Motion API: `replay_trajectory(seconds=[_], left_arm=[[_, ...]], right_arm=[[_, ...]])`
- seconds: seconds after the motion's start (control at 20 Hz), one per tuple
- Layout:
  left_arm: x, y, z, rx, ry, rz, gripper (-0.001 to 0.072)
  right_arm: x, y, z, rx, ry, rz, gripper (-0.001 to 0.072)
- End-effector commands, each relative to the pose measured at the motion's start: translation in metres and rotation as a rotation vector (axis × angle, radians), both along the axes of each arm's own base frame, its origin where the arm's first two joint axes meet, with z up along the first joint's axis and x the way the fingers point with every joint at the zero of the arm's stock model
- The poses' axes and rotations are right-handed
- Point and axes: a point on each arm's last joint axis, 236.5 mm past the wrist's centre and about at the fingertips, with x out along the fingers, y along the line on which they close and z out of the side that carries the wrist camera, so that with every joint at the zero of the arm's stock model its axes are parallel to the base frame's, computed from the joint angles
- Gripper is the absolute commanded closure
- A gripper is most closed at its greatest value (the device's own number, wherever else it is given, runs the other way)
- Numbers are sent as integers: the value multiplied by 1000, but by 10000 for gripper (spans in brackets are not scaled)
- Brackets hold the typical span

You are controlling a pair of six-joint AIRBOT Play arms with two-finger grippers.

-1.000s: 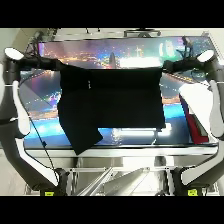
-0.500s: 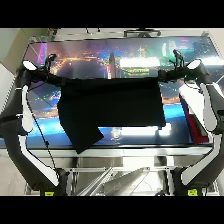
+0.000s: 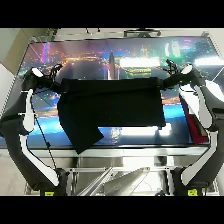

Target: Fold the shirts.

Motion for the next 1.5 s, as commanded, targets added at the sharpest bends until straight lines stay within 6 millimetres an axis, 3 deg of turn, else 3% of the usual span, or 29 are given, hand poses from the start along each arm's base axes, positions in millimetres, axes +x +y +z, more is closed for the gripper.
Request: replay_trajectory(seconds=[0.0,0.05,0.1,0.25,0.4,0.45,0.6,0.75,0.9,1.1,1.45], left_arm=[[-7,-5,0,-5,38,0,683],[-5,-5,7,-8,40,10,606],[-2,-5,19,-12,38,25,403],[4,4,66,-4,44,91,389],[-12,15,103,-36,70,209,389],[-22,18,107,-51,83,226,389],[-89,30,111,-79,204,280,390],[-162,33,105,-104,301,353,389],[-211,33,88,-110,277,483,389],[-276,11,59,-133,383,538,389],[-305,-16,32,-188,317,616,389]], right_arm=[[-8,4,0,8,34,27,592],[-12,5,3,13,47,42,364],[-15,6,10,22,69,39,348],[-22,-15,41,-53,98,19,347],[-41,-49,86,-149,98,-9,347],[-49,-57,98,-158,101,-13,347],[-96,-81,109,-157,182,-46,347],[-162,-91,93,-127,280,-86,347],[-197,-86,57,-81,273,-136,347],[-202,-51,18,69,259,-152,347],[-199,-17,-20,184,327,-143,347]])
